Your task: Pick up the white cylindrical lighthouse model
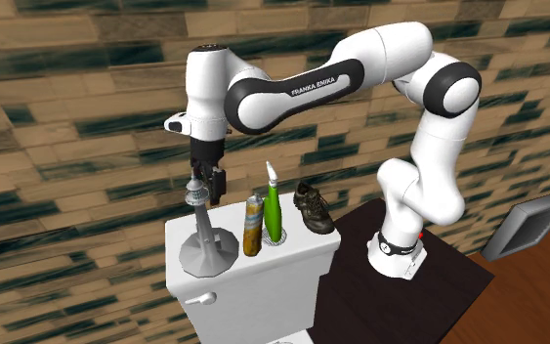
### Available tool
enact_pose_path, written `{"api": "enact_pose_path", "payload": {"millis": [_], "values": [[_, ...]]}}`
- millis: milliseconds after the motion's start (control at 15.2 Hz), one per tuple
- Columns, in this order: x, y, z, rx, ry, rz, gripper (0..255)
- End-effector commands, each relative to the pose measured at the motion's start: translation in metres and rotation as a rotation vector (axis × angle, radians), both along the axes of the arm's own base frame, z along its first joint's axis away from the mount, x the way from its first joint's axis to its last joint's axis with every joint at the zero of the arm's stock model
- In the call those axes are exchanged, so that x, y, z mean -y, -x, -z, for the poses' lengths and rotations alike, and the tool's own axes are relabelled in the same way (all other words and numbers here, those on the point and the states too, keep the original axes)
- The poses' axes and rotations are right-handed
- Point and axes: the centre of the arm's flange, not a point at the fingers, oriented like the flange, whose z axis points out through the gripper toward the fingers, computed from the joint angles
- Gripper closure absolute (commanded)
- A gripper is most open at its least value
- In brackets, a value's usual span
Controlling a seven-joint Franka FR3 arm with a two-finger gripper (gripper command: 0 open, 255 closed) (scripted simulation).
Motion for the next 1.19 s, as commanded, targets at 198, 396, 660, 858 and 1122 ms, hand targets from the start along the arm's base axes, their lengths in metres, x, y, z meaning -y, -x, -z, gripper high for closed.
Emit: {"api": "enact_pose_path", "payload": {"millis": [198,396,660,858,1122], "values": [[0.002,-0.001,0.007,0.0,0.0,0.0,255],[0.002,-0.001,0.007,0.0,0.0,0.0,255],[0.002,-0.001,0.007,0.0,0.0,0.0,255],[0.001,-0.001,-0.003,0.0,0.0,0.0,255],[0.001,-0.001,-0.025,0.0,0.0,0.0,255]]}}
